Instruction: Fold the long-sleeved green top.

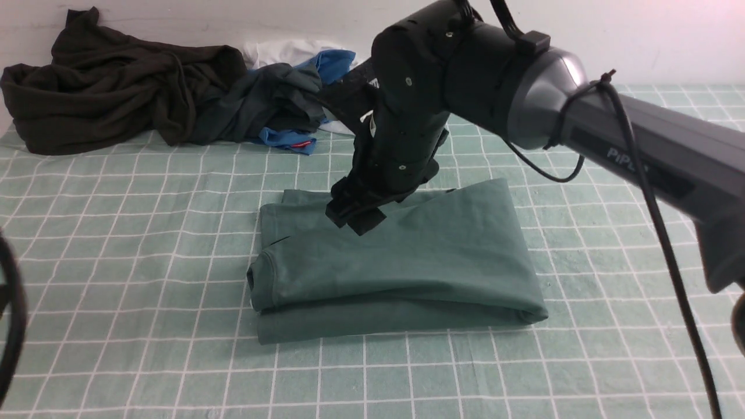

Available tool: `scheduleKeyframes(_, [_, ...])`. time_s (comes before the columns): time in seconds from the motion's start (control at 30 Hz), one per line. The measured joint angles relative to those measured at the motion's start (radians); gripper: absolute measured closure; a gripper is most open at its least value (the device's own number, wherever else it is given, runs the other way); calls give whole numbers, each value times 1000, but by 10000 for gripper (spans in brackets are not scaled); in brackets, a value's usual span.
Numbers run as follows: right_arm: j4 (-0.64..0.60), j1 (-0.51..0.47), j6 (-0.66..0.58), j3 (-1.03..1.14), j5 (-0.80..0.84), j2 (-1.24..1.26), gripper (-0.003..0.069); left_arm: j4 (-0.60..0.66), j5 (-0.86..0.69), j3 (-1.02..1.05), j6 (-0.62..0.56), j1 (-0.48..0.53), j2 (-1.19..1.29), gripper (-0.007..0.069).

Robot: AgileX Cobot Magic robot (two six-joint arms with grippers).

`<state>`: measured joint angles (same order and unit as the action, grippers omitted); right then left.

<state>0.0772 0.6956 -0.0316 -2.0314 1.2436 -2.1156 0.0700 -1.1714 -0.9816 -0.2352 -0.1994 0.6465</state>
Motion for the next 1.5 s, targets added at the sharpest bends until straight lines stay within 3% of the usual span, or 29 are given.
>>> scheduleKeyframes(0.33, [-31,0,-15,294,-51,464,307,-53,28,241,107,0,-373,627])
scheduleKeyframes(0.57, [-31,0,25,787,-367,949,396,-52,185,382,115,0,-578,627])
scheduleKeyframes(0.87, [1,0,55,1164,-670,1440,508,-50,210,399,115,0,-591,627])
scheduleKeyframes(1.13, [98,0,124,1300,-699,1660,657,-50,210,400,115,0,-593,627])
scheduleKeyframes(1.5, [129,0,127,1318,-694,1704,673,-50,210,400,115,0,-593,627])
